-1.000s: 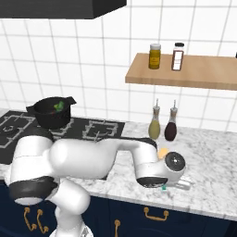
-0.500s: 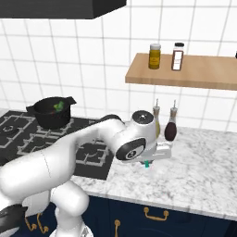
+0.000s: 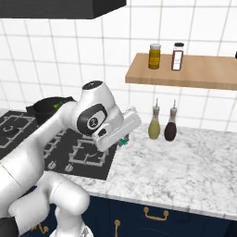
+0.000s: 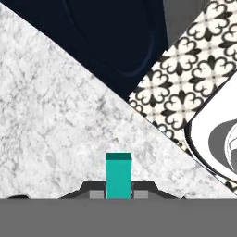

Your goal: Put the squash and broccoli in the pot. Retrieve the spatula and lightly stir the vegetables in the pot.

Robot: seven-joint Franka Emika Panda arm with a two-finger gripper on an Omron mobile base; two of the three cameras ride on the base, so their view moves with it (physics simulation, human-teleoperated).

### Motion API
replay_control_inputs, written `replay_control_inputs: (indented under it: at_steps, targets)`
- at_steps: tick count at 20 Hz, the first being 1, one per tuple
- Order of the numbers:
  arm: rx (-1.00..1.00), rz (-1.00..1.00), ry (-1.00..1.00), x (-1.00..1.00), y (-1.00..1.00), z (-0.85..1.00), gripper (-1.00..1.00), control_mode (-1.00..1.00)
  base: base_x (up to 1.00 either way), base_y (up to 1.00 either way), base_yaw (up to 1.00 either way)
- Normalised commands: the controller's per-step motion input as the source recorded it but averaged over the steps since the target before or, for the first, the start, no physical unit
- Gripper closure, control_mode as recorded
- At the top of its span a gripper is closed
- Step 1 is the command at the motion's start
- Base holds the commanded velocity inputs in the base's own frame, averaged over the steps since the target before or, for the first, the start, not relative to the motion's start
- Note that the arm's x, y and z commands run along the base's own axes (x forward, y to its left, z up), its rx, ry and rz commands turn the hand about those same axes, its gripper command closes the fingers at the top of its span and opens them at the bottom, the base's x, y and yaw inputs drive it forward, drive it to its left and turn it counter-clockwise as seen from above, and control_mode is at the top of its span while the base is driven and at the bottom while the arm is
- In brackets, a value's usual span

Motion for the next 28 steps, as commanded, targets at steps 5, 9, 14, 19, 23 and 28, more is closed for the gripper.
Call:
replay_control_inputs:
  at_steps: [5, 9, 14, 19, 23, 28]
  targets:
    - [-0.32, 0.57, 0.14, 0.06, 0.42, 0.45, 1.00, -1.00, 0.00, 0.00, 0.00]
    - [-0.33, 0.55, 0.07, 0.24, 0.36, 0.46, 1.00, -1.00, 0.00, 0.00, 0.00]
    - [-0.33, 0.53, 0.02, 0.45, 0.28, 0.41, 1.00, -1.00, 0.00, 0.00, 0.00]
    - [-0.31, 0.56, -0.01, 0.59, 0.21, 0.20, 1.00, -1.00, 0.00, 0.00, 0.00]
    - [-0.34, 0.60, -0.04, 0.49, 0.15, 0.10, 1.00, -1.00, 0.00, 0.00, 0.00]
    - [-0.40, 0.57, -0.01, 0.46, 0.23, 0.05, 1.00, -1.00, 0.00, 0.00, 0.00]
